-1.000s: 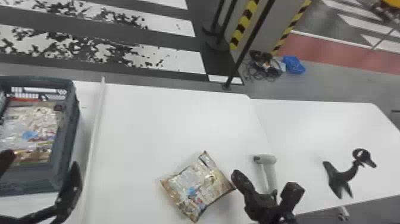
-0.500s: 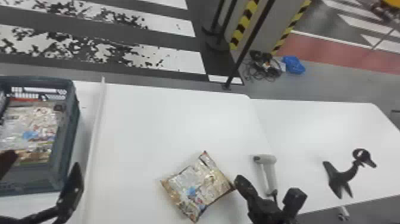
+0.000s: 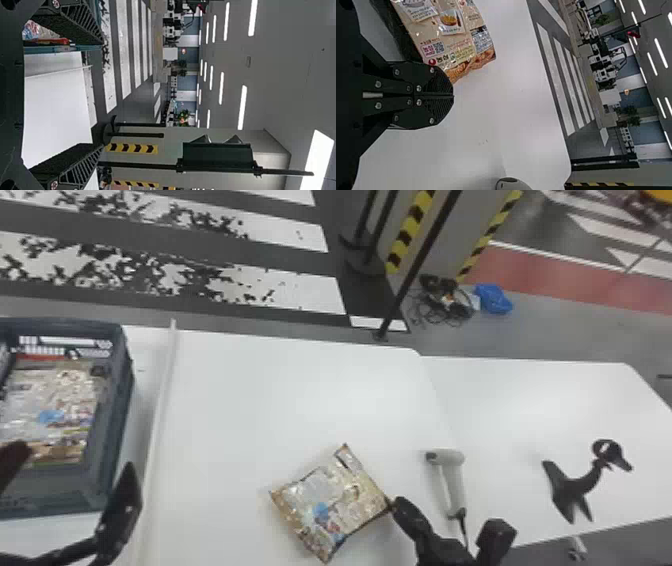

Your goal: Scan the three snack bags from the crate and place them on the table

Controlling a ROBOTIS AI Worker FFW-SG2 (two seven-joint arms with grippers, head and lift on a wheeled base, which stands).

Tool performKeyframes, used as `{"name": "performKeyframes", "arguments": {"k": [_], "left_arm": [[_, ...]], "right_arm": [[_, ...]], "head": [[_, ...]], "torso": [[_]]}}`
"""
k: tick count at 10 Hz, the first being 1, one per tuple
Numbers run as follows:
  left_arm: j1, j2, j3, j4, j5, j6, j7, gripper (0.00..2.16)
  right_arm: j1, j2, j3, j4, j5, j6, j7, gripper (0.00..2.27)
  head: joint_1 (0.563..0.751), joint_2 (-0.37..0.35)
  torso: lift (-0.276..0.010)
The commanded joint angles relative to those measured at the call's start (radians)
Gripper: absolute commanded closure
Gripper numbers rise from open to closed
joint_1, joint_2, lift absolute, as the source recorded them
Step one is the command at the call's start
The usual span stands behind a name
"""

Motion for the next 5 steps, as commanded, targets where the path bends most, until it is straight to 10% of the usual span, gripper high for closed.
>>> {"name": "performKeyframes", "arguments": {"k": [1,5], "left_arm": [[-0.001,0.0,0.0,0.003,0.004,-0.013,-0.002,0.08],[-0.001,0.0,-0.001,0.006,0.006,-0.02,-0.006,0.08]], "right_arm": [[0.011,0.001,0.007,-0.002,-0.004,-0.001,0.009,2.24],[0.034,0.004,0.021,-0.008,-0.017,-0.01,0.036,2.24]], "head": [[0.695,-0.35],[0.695,-0.35]], "torso": [[-0.037],[-0.037]]}}
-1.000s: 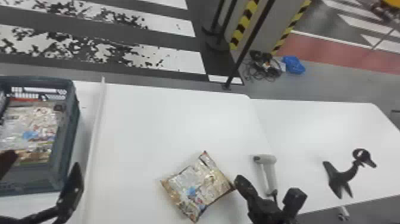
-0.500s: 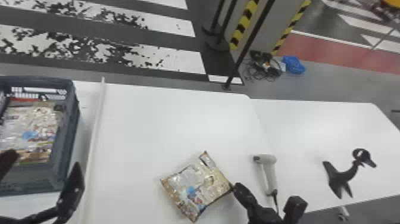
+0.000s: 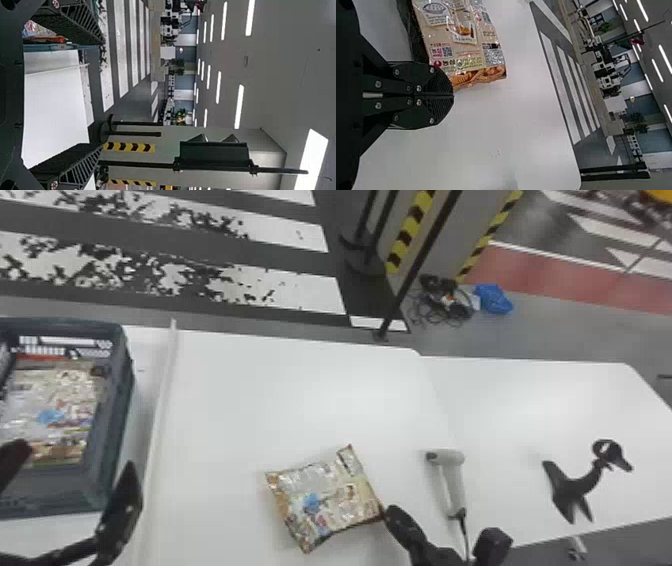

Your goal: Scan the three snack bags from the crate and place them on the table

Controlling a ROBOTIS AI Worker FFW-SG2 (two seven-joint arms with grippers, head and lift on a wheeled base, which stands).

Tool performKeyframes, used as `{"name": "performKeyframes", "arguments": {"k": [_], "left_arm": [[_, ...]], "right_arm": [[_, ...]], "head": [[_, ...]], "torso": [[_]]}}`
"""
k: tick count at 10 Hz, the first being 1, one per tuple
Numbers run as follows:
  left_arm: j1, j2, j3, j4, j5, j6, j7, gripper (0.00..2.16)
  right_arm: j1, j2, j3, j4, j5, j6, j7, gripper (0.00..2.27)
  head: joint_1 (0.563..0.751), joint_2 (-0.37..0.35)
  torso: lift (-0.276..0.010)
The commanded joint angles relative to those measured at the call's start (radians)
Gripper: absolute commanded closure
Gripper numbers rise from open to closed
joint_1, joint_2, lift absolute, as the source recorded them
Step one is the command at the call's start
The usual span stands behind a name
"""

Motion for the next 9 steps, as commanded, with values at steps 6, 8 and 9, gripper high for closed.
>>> {"name": "performKeyframes", "arguments": {"k": [6,8,9], "left_arm": [[0.002,-0.001,-0.002,0.025,0.002,-0.05,0.0,0.08],[0.005,-0.001,-0.002,0.035,0.005,-0.081,0.0,0.08],[0.005,-0.001,-0.005,0.04,0.005,-0.087,0.0,0.08]], "right_arm": [[0.099,0.01,0.08,-0.028,-0.08,-0.007,0.063,2.24],[0.133,0.013,0.118,-0.04,-0.096,-0.007,0.069,2.24],[0.139,0.013,0.14,-0.04,-0.096,-0.007,0.071,2.24]], "head": [[0.695,-0.35],[0.695,-0.325],[0.695,-0.306]], "torso": [[-0.037],[-0.037],[-0.037]]}}
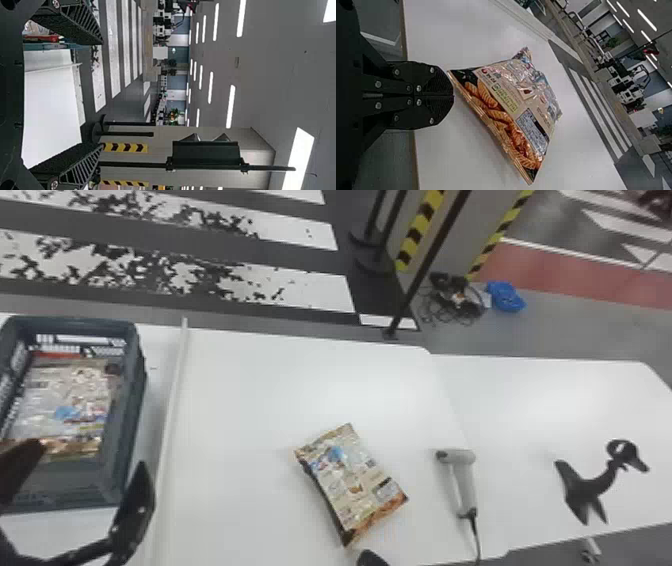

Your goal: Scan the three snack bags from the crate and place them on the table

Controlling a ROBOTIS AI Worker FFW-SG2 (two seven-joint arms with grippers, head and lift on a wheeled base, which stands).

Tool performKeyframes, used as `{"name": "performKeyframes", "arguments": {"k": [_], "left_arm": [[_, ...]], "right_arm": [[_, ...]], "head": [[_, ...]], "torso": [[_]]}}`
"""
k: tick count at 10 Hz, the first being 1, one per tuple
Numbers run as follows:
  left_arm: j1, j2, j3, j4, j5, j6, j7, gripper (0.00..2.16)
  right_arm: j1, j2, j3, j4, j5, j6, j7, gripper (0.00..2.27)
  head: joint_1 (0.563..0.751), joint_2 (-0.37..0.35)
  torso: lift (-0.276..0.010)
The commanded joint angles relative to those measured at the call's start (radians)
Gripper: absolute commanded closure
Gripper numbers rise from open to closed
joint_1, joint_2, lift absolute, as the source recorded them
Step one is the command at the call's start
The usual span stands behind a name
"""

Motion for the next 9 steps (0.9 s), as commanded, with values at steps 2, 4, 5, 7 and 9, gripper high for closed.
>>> {"name": "performKeyframes", "arguments": {"k": [2,4,5,7,9], "left_arm": [[0.007,0.001,-0.004,0.006,0.0,-0.025,0.0,0.08],[0.016,0.002,-0.004,0.006,0.0,-0.043,0.0,0.08],[0.022,0.002,-0.004,0.001,0.0,-0.052,0.0,0.08],[0.033,0.002,-0.006,-0.011,0.0,-0.062,0.0,0.08],[0.033,0.001,-0.009,-0.015,-0.003,-0.059,0.0,0.08]], "right_arm": [[0.018,0.0,0.018,-0.011,-0.025,-0.003,0.011,2.24],[0.022,0.002,-0.019,-0.01,-0.056,-0.028,0.011,2.24],[0.021,0.011,-0.041,-0.01,-0.057,-0.037,0.011,2.24],[-0.004,0.009,-0.056,0.006,-0.065,-0.034,0.01,2.24],[-0.024,0.009,-0.039,0.01,-0.054,-0.021,0.01,2.24]], "head": [[0.695,-0.266],[0.695,-0.269],[0.695,-0.296],[0.695,-0.334],[0.695,-0.35]], "torso": [[-0.037],[-0.037],[-0.037],[-0.037],[-0.037]]}}
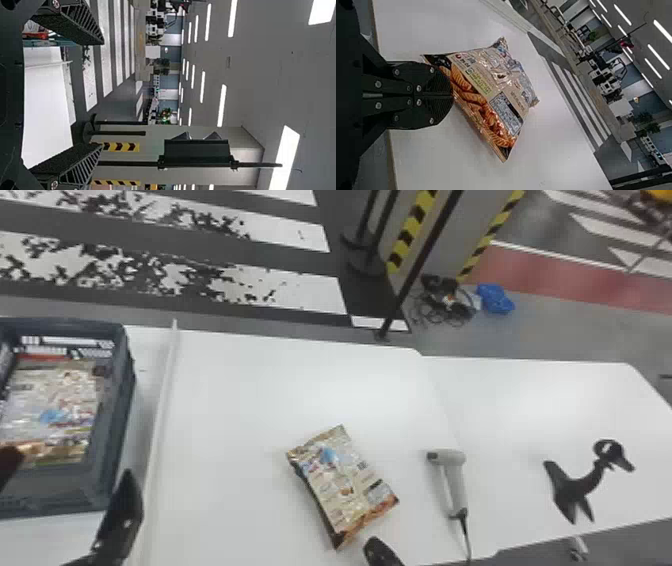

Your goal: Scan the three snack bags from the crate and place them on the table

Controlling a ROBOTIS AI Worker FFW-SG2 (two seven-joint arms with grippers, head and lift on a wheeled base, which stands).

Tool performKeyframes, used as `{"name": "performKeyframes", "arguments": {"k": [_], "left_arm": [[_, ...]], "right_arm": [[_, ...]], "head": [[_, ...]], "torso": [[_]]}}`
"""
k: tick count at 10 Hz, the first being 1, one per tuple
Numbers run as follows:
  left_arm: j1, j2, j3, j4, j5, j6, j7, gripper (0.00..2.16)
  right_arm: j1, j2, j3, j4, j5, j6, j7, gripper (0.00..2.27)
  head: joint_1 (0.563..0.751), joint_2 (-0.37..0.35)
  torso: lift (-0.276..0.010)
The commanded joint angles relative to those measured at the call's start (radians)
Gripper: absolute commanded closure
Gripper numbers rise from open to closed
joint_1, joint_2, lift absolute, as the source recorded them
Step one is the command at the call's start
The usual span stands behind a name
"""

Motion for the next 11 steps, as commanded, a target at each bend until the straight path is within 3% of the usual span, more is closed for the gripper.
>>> {"name": "performKeyframes", "arguments": {"k": [1,8,11], "left_arm": [[0.0,0.001,-0.001,-0.003,-0.001,0.001,0.0,0.08],[-0.012,0.001,0.01,0.022,0.01,0.001,0.0,0.08],[-0.009,0.001,0.008,0.019,0.01,-0.012,0.0,0.08]], "right_arm": [[-0.014,0.0,0.024,0.008,0.014,0.002,-0.002,2.24],[-0.08,0.001,0.142,0.015,0.103,0.002,-0.057,2.24],[-0.08,0.0,0.144,0.014,0.101,0.002,-0.057,2.24]], "head": [[0.695,-0.344],[0.695,-0.205],[0.695,-0.155]], "torso": [[-0.037],[-0.037],[-0.037]]}}
